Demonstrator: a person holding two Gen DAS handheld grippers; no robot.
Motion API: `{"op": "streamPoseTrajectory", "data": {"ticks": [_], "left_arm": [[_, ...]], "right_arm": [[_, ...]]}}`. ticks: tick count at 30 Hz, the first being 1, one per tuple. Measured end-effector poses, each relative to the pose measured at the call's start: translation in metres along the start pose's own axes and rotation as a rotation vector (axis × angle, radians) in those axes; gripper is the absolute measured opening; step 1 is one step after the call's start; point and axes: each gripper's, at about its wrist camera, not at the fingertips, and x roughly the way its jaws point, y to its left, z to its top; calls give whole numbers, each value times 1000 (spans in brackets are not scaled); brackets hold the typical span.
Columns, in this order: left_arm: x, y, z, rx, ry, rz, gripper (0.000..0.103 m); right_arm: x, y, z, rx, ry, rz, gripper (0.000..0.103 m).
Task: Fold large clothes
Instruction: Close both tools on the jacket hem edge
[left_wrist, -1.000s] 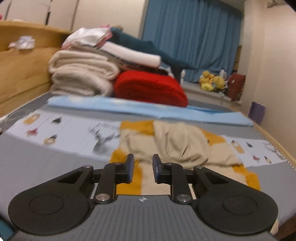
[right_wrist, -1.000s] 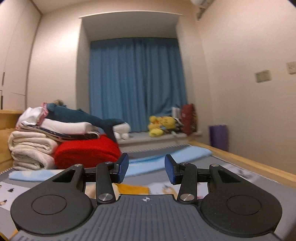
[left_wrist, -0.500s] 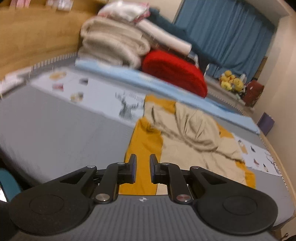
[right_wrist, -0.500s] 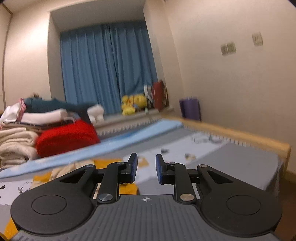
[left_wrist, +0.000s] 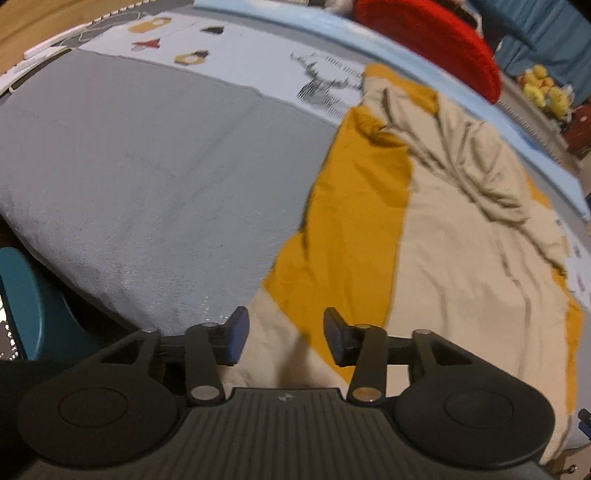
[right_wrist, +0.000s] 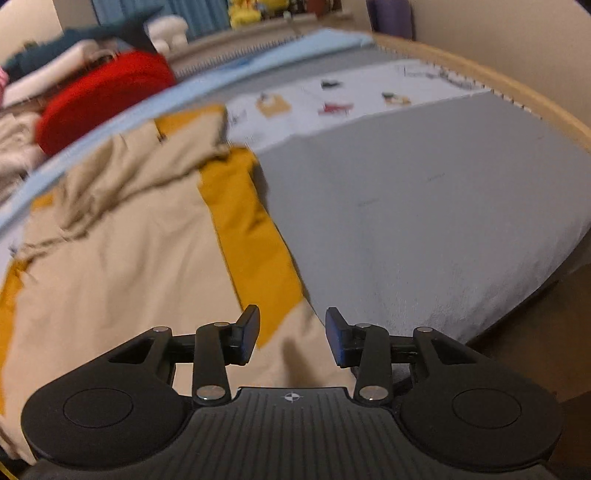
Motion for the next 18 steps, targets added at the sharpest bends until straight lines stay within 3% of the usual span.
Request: {"op": "streamPoseTrajectory", "data": {"ticks": [2,5,9,10,11,12,14,18], "left_arm": [[11,-1,1,4,9,41,60],[28,-1,0,10,42,73,61],[40,-7,-4,75,51,86,61],[41,-11,-5,112,41,91,52],[40,-14,-6,139,32,90,21],[38,-17,-7,167,25,90,9],[28,-19,-6,178,0,71,5],[3,-15,-3,132,-36,33,6]], "right_arm": [[16,3,0,-20,34,-21,45],[35,8,-4,-60,94,-49,46],[43,9,-7,-94,102,-67,48],[42,10,-9,-103,99,-70,49],[42,13,-10,-113,95,-68,42],[39,14,-9,-117,93,-54,24],[31,18,-11,-130,74,-18,6],[1,16,-5,-108,-9,13,2]]}}
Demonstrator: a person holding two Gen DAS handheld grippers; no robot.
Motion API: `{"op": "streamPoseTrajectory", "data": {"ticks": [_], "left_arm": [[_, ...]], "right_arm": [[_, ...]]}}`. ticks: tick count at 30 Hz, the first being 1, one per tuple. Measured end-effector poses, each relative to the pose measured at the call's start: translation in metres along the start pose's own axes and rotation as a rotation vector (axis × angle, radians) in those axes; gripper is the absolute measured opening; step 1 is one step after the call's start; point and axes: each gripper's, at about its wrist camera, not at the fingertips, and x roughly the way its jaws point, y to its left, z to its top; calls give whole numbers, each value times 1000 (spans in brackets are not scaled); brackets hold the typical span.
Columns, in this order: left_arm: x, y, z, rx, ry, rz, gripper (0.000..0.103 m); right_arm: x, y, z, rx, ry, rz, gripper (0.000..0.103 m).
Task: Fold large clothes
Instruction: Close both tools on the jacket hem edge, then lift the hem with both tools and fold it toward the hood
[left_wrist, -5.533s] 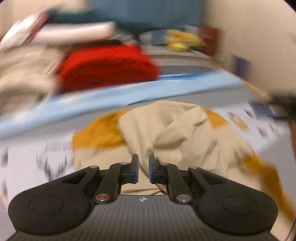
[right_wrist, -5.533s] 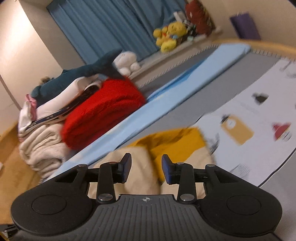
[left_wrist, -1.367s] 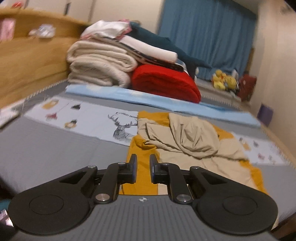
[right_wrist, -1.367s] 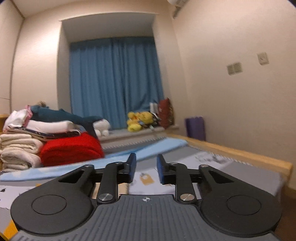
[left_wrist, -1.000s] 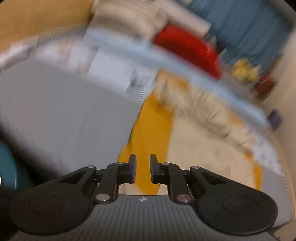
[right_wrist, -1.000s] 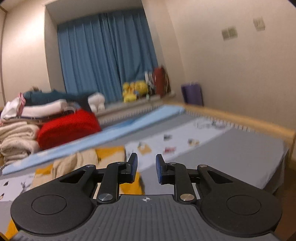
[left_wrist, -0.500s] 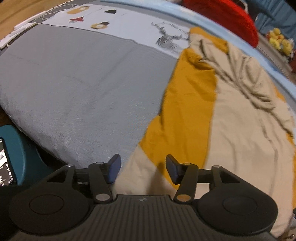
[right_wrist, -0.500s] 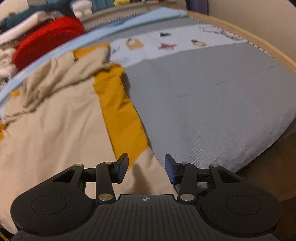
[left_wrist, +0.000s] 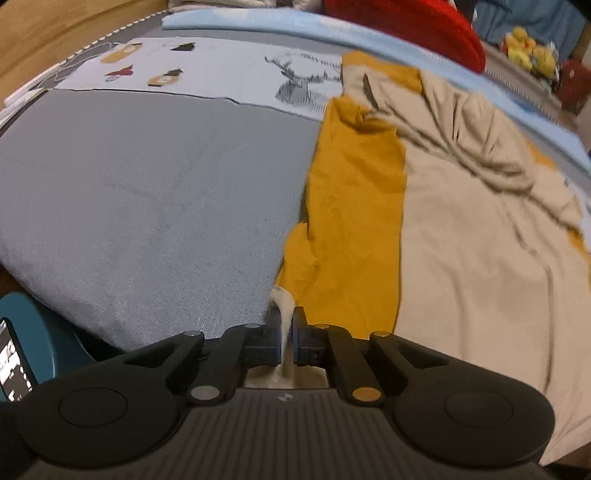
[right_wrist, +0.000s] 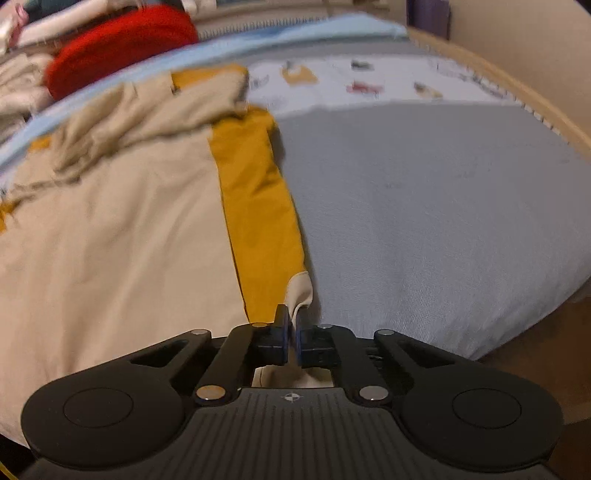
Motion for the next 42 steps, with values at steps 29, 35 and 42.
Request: {"op": "streamPoseTrajectory", "data": {"ticks": [29,35,42], "left_arm": [[15,-23,-10,123,14,25,4],[-24,-19,-4,96,-85,-68,3],[-76,-16,9,125,-183,-188,3]], "right_arm": [[-4,-5,-3,19,-5,-28,2],[-39,3,6,4,-103,27,2],[-90,5,24,18,-200,118,1]]}}
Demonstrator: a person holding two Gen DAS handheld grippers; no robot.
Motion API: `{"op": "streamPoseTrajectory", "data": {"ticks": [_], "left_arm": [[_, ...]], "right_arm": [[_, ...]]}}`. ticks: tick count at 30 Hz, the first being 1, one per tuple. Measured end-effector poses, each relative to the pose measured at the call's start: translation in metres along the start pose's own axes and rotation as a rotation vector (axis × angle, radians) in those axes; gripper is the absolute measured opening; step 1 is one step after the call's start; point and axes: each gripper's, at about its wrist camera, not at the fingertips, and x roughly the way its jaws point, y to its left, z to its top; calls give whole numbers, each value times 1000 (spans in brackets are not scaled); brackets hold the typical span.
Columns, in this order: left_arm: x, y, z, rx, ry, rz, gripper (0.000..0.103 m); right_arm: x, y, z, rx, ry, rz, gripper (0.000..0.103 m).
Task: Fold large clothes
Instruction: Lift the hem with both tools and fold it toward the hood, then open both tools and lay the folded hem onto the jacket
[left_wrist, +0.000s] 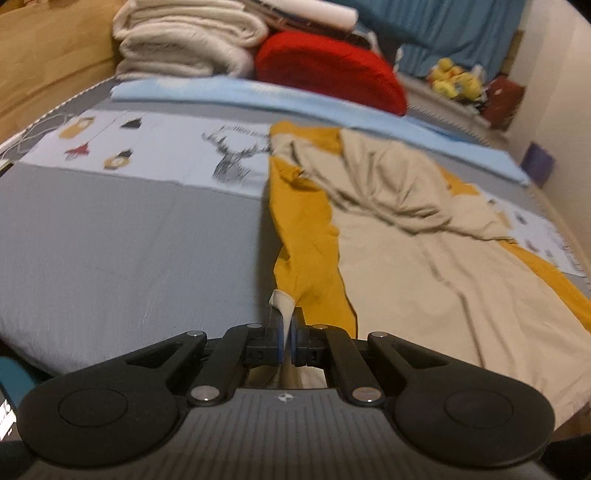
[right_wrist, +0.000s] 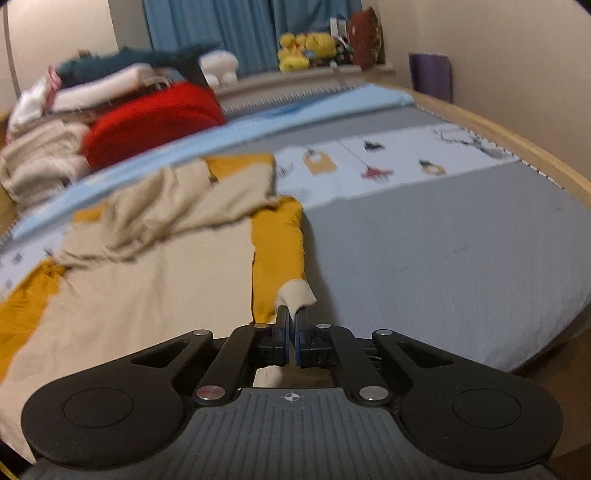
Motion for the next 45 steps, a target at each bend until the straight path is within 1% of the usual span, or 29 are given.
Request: {"op": "streamPoseTrajectory", "data": {"ticks": [6,9,14,17,19,20,22,24,25,26,27,28,29,31,32,33,34,35,36,37,38,40,41,43,45], "left_arm": [[-38,10,11,-34,10,-112,3],[-73,20,14,-40,18,-180,3],[-127,51,18,-90,29,-248,3],[-135,67,20,-149,52,-285,3],[-119,75,25,-197,94,-287,3],[-108,79,29,-212,105,-288,3],[-70,84,44,-266,142,-266,3],[-24,87,66,-296,154,-274,4],[4,88,80,-326,160,-263,8],[29,93,93,-360,160,-249,19],[52,97,106,-391,161,-221,27],[71,101,117,-421,170,-187,46],[83,107,124,-456,170,-169,54],[96,120,131,-513,113,-185,59],[99,127,128,-537,76,-183,60],[101,134,120,-565,39,-176,60],[108,140,110,-603,85,-149,59],[115,143,105,-641,160,-109,58],[115,144,103,-643,159,-118,58],[114,142,105,-611,154,-119,58],[113,137,110,-545,143,-110,58],[114,124,119,-408,127,-71,58],[117,119,120,-368,129,-62,58],[124,110,122,-317,138,-59,58],[130,100,122,-274,132,-59,58]], "right_arm": [[-37,-6,17,35,-36,79,1],[-61,-13,21,52,-45,114,1],[-119,-22,22,74,-72,175,1],[-146,-32,24,112,-92,205,1],[-148,-35,25,139,-98,215,1],[-142,-37,27,151,-96,221,1],[-117,-38,35,155,-84,225,1],[-74,-40,52,163,-50,220,1],[-48,-41,64,174,-34,226,1],[-21,-40,78,178,-27,217,1],[0,-38,90,192,-28,196,3],[22,-37,103,208,-36,175,5],[43,-37,117,209,-71,141,8],[67,-37,134,219,-129,60,12],[76,-40,138,236,-162,44,19],[82,-43,139,250,-180,39,23],[88,-46,134,267,-185,30,24],[94,-48,125,275,-181,33,24],[99,-50,114,270,-170,45,24],[109,-49,105,254,-108,38,24],[117,-48,104,248,-40,16,25],[119,-43,102,219,-67,44,25],[123,-39,103,177,-61,40,25],[130,-34,100,135,-35,20,25],[137,-34,97,144,-2,25,25]]}}
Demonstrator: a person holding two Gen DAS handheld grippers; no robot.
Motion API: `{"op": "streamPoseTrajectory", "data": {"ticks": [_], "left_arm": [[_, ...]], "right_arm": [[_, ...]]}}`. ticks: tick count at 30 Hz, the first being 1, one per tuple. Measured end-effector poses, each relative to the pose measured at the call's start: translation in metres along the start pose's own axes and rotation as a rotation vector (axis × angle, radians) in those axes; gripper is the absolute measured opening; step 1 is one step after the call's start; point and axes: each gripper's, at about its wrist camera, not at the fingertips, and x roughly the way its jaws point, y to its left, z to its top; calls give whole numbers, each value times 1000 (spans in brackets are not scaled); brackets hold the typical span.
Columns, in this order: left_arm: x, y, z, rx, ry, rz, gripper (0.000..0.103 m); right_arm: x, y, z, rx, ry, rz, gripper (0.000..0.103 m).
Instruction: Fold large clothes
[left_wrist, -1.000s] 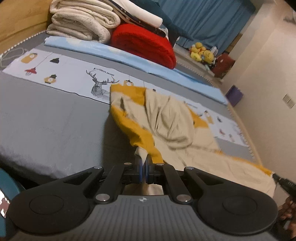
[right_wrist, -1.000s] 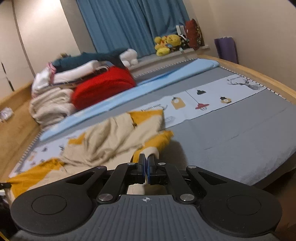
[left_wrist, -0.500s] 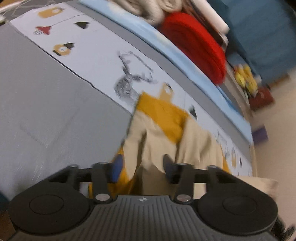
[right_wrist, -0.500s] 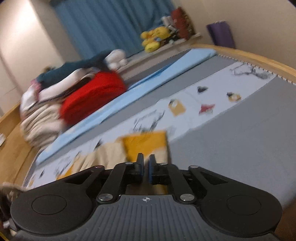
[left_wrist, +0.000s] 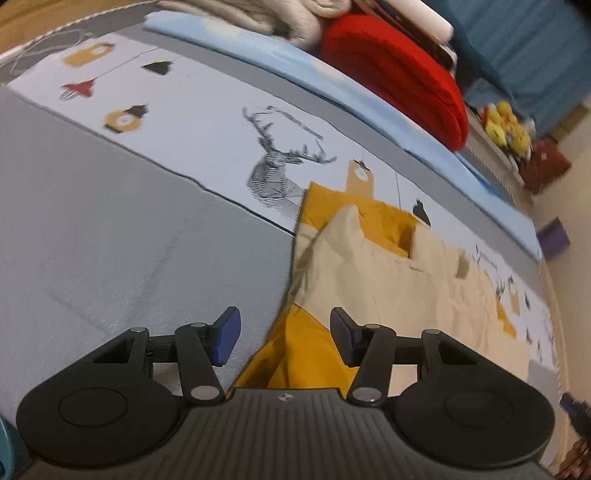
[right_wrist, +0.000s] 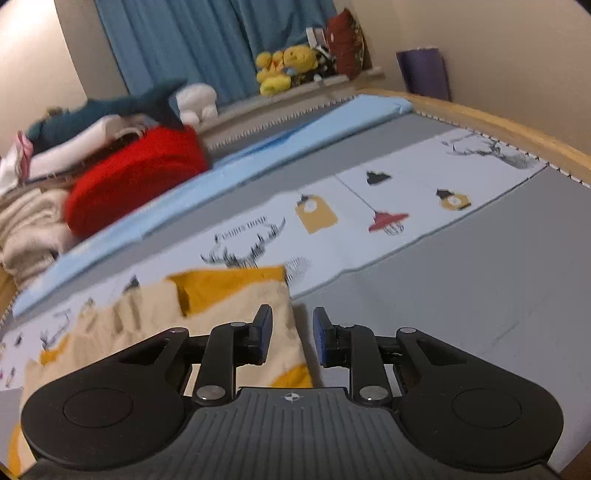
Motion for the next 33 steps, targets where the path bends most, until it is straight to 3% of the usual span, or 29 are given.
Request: {"op": "streamPoseTrajectory", "data": {"ticks": [4,10,21,29,33], "left_arm": [[22,-17,-23,98,22,39,58],[44,-36,-23,129,25,49,60],[68,-39,-12,41,38,115,60],[80,-49,-15,55,57,138,61],[83,-51,-15,53,59,141,61]], "right_arm": [[6,5,-8,-12,39,9,26],[27,0,-22,-31,105,-16,27],[70,6,-33,-18,279,-10,47],[87,16,-44,-74,331,-52,47],[84,18,-46,-105,323,-39,33]]}}
